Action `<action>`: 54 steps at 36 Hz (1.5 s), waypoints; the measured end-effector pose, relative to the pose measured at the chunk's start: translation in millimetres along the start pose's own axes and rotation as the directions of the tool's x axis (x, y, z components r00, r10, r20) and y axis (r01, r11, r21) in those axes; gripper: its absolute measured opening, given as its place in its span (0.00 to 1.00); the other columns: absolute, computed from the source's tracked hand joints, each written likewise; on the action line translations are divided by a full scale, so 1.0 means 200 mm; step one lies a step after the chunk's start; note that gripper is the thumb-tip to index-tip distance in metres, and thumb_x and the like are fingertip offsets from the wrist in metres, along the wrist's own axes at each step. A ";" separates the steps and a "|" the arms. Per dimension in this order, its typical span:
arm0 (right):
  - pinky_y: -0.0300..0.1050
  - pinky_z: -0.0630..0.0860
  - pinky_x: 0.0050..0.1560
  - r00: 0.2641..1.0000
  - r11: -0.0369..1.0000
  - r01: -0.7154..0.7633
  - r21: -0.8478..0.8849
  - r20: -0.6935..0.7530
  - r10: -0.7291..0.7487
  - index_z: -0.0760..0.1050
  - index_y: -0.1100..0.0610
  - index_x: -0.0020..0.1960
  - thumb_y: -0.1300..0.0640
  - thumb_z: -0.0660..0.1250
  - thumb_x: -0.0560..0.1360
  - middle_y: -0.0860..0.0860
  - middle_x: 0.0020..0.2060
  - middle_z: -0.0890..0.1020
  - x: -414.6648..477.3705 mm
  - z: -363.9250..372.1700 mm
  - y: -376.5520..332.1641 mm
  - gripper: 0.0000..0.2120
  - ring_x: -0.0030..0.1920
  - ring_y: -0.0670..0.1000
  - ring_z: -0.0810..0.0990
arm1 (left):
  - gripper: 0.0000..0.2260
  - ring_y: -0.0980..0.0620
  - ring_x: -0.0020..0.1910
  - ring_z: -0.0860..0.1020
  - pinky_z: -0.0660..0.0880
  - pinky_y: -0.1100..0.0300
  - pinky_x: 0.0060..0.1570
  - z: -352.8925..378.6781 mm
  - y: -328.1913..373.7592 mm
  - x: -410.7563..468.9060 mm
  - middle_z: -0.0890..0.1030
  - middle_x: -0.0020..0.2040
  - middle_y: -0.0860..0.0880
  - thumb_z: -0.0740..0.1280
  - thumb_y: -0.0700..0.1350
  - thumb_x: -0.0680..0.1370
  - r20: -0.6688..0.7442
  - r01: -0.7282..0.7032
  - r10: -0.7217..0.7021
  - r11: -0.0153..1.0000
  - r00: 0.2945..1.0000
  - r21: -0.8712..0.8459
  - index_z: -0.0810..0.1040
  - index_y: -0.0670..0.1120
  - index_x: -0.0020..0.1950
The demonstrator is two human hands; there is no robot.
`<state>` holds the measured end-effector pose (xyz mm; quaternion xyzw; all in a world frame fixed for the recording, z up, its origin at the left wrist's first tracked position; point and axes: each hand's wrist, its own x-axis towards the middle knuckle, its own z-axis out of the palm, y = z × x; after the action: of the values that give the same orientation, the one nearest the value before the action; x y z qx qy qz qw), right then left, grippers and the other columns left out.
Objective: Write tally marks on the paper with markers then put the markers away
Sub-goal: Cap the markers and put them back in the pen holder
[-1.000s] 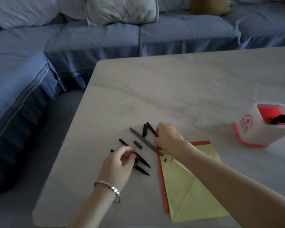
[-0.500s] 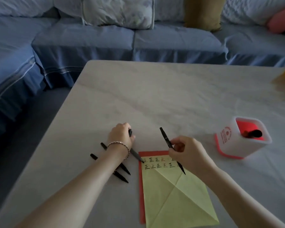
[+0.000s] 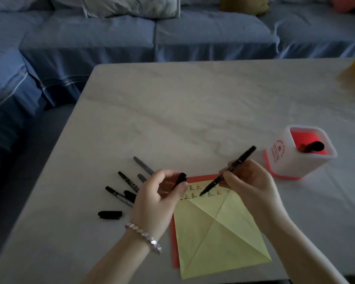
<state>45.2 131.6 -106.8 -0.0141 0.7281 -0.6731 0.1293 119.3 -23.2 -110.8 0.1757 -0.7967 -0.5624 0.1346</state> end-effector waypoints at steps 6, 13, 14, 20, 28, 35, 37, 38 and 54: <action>0.39 0.80 0.38 0.998 0.927 0.036 0.372 -0.060 -0.015 0.71 0.59 0.40 0.72 0.60 0.74 0.57 0.36 0.81 -0.07 0.01 -0.06 0.10 0.38 0.51 0.83 | 0.13 0.63 0.36 0.79 0.73 0.73 0.36 0.03 -0.04 -0.07 0.82 0.37 0.63 0.71 0.37 0.69 -0.004 0.068 -0.069 0.996 0.998 -0.054 0.78 0.57 0.38; 0.41 0.81 0.37 0.998 0.917 0.047 0.396 -0.047 -0.031 0.71 0.59 0.41 0.69 0.59 0.74 0.55 0.32 0.83 -0.10 -0.01 -0.07 0.08 0.36 0.51 0.84 | 0.14 0.62 0.37 0.79 0.75 0.70 0.37 0.05 -0.02 -0.08 0.82 0.37 0.62 0.72 0.37 0.69 0.010 0.076 -0.075 0.995 0.997 -0.062 0.78 0.58 0.37; 0.41 0.81 0.37 0.999 0.919 0.046 0.393 -0.045 -0.031 0.71 0.59 0.41 0.69 0.59 0.75 0.55 0.32 0.83 -0.10 -0.01 -0.07 0.08 0.36 0.51 0.84 | 0.14 0.62 0.38 0.79 0.75 0.70 0.38 0.05 -0.02 -0.08 0.82 0.37 0.63 0.72 0.37 0.69 0.011 0.075 -0.075 0.995 0.997 -0.064 0.78 0.58 0.37; 0.42 0.81 0.38 0.999 0.928 0.032 0.372 -0.016 -0.028 0.72 0.60 0.41 0.68 0.60 0.74 0.56 0.34 0.83 -0.12 -0.02 -0.06 0.06 0.38 0.53 0.84 | 0.13 0.63 0.40 0.78 0.75 0.69 0.39 0.06 -0.01 -0.09 0.81 0.40 0.64 0.72 0.39 0.69 0.024 0.067 -0.066 0.997 0.998 -0.028 0.78 0.59 0.38; 0.41 0.80 0.35 0.997 0.930 -0.016 0.368 0.079 -0.014 0.74 0.60 0.39 0.62 0.66 0.66 0.56 0.34 0.84 -0.15 -0.03 -0.03 0.02 0.37 0.54 0.83 | 0.13 0.61 0.39 0.78 0.75 0.68 0.38 0.08 0.02 -0.10 0.81 0.42 0.60 0.72 0.40 0.68 0.054 -0.042 0.042 0.999 0.998 -0.009 0.79 0.60 0.39; 0.38 0.79 0.36 0.994 0.921 -0.044 0.387 0.105 0.003 0.81 0.53 0.36 0.43 0.79 0.50 0.55 0.35 0.84 -0.16 -0.06 -0.01 0.20 0.37 0.52 0.83 | 0.12 0.62 0.40 0.77 0.70 0.74 0.39 0.10 0.04 -0.09 0.80 0.43 0.58 0.73 0.40 0.67 0.089 -0.073 0.077 0.996 0.993 -0.045 0.80 0.58 0.41; 0.38 0.79 0.35 0.992 0.920 -0.050 0.388 0.125 0.001 0.81 0.54 0.36 0.41 0.80 0.46 0.55 0.35 0.84 -0.15 -0.08 -0.01 0.24 0.36 0.52 0.83 | 0.12 0.62 0.40 0.77 0.70 0.73 0.39 0.11 0.04 -0.09 0.80 0.43 0.58 0.74 0.40 0.67 0.097 -0.099 0.103 0.994 0.990 -0.040 0.80 0.58 0.40; 0.38 0.79 0.35 0.990 0.920 -0.055 0.387 0.140 0.000 0.81 0.54 0.35 0.42 0.80 0.46 0.55 0.34 0.84 -0.15 -0.10 0.00 0.24 0.35 0.51 0.83 | 0.11 0.61 0.40 0.77 0.70 0.74 0.39 0.11 0.04 -0.09 0.80 0.43 0.57 0.74 0.41 0.68 0.099 -0.122 0.125 0.992 0.987 -0.034 0.80 0.58 0.40; 0.36 0.75 0.33 0.983 0.903 -0.111 0.415 0.177 0.040 0.80 0.58 0.33 0.44 0.81 0.46 0.55 0.27 0.80 -0.18 -0.12 0.06 0.23 0.30 0.49 0.78 | 0.08 0.53 0.29 0.80 0.78 0.53 0.32 0.18 0.08 -0.11 0.82 0.33 0.53 0.73 0.47 0.63 0.105 -0.146 0.156 0.985 0.982 -0.092 0.81 0.54 0.41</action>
<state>77.0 163.5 -111.2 -0.0130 0.5517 -0.8058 0.2149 122.1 21.9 -108.9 0.0773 -0.7897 -0.5924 0.1394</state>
